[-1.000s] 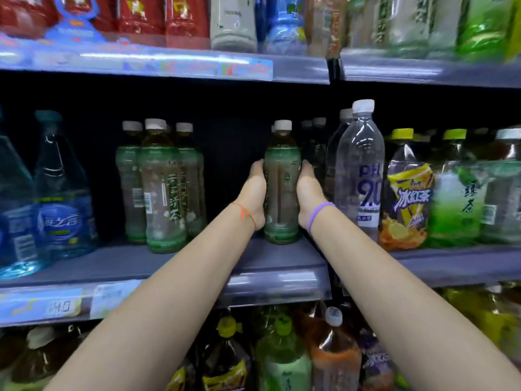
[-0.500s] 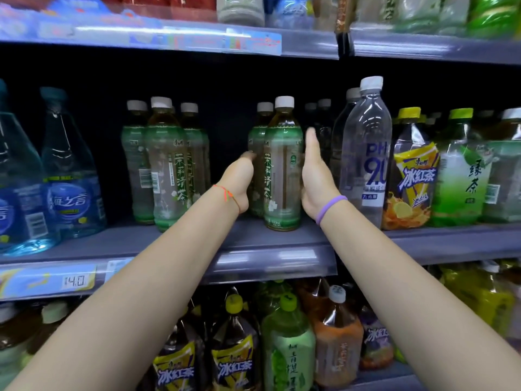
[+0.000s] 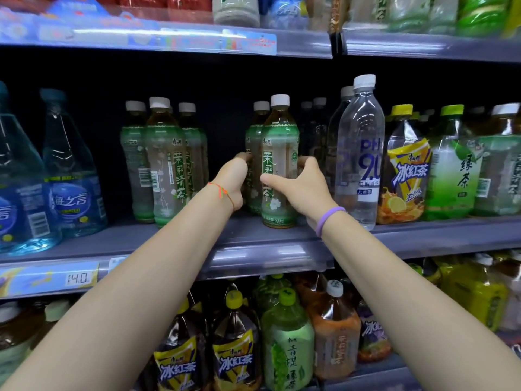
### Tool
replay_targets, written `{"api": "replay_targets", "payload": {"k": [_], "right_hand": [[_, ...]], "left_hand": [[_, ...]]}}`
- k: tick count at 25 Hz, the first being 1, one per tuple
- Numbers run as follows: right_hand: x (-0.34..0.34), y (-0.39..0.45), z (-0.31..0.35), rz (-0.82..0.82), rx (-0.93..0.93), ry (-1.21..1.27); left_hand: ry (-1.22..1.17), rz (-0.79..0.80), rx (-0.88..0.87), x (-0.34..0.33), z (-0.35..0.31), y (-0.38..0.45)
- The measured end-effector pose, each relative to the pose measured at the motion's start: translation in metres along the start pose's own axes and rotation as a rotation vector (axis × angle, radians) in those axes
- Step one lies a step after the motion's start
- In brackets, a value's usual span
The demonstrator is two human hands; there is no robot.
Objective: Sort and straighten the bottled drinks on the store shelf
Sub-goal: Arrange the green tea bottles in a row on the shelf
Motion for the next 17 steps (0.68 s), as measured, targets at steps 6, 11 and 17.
{"api": "replay_targets", "payload": {"k": [6,11,17], "right_hand": [[-0.006,-0.007,-0.015,0.128,-0.034,0.261],[-0.005,-0.011,-0.003,0.006,0.066,-0.096],[0.0,-0.016,0.005,0.004,0.108,-0.113]], "left_hand": [[0.014,0.038,-0.009,-0.006,-0.003,-0.009],[0.029,0.04,-0.047,-0.008,-0.007,-0.011],[0.023,0.072,-0.104,-0.017,-0.007,-0.013]]}}
Point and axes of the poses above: each hand's wrist, its own y-axis towards the middle knuckle, its own x-axis out of the back of the hand, z = x × y, the point moved 10 cm from there along y, towards the middle knuckle, and after that the axes turned 3 degrees about -x, right-handed, at the moved point
